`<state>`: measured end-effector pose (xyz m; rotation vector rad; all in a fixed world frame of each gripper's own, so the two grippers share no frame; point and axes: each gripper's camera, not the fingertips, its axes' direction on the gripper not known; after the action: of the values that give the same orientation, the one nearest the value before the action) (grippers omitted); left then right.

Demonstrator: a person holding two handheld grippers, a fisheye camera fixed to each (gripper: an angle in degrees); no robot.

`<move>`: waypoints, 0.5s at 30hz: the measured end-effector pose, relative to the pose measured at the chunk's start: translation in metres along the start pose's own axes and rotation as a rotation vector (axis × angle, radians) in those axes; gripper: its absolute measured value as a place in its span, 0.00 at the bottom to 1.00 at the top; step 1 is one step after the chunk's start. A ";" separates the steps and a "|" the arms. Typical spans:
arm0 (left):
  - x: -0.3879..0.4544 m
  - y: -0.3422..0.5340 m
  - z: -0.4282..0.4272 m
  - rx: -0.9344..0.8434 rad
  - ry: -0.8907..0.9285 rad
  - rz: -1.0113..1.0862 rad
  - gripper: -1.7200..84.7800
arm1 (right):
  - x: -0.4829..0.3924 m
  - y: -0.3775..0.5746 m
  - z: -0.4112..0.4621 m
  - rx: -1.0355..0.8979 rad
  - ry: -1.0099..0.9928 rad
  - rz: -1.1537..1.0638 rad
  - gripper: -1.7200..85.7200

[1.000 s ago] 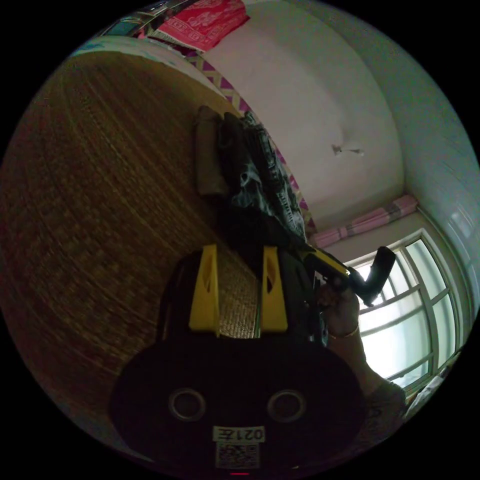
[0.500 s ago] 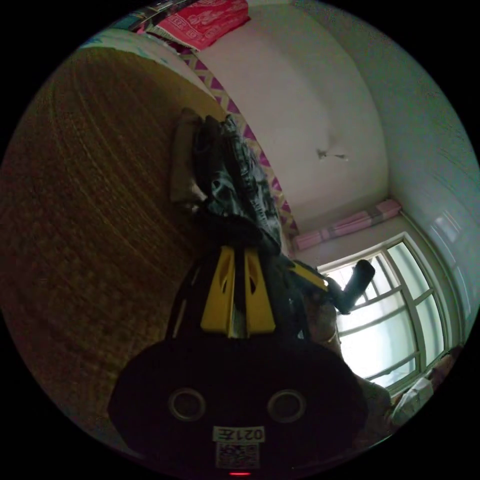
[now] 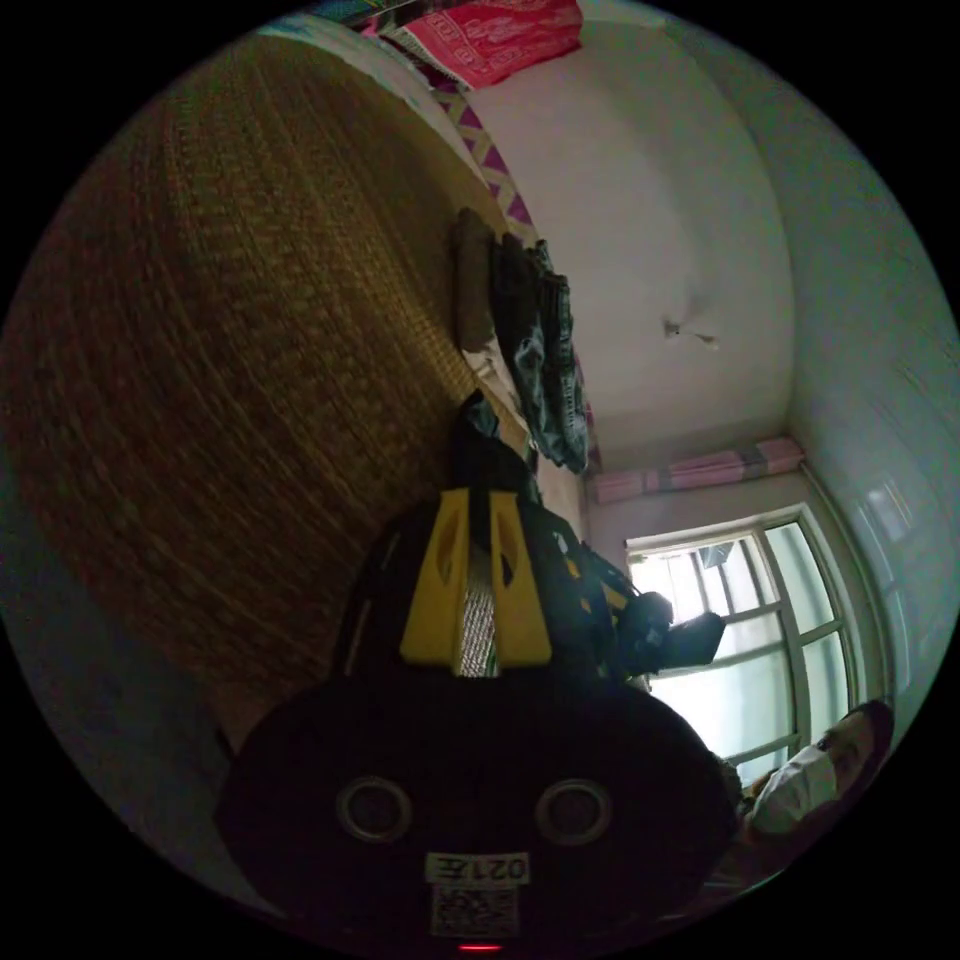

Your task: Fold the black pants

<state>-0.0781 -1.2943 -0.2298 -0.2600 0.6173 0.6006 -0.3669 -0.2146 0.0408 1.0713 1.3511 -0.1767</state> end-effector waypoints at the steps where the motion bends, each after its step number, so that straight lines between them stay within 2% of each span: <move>1: 0.001 0.004 -0.004 0.018 0.029 0.007 0.06 | 0.002 0.004 -0.008 0.013 -0.017 0.029 0.01; 10: 0.017 0.021 -0.006 0.107 0.189 0.094 0.20 | 0.017 0.032 -0.035 0.064 -0.138 0.182 0.01; 12: 0.025 0.025 -0.002 0.107 0.209 0.123 0.20 | 0.013 0.037 -0.038 0.056 -0.134 0.174 0.01; 15: 0.032 0.026 0.012 0.080 0.123 0.116 0.16 | 0.004 0.046 -0.045 0.047 -0.109 0.153 0.02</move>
<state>-0.0669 -1.2547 -0.2408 -0.1880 0.7775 0.6735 -0.3664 -0.1564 0.0676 1.1828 1.1673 -0.1523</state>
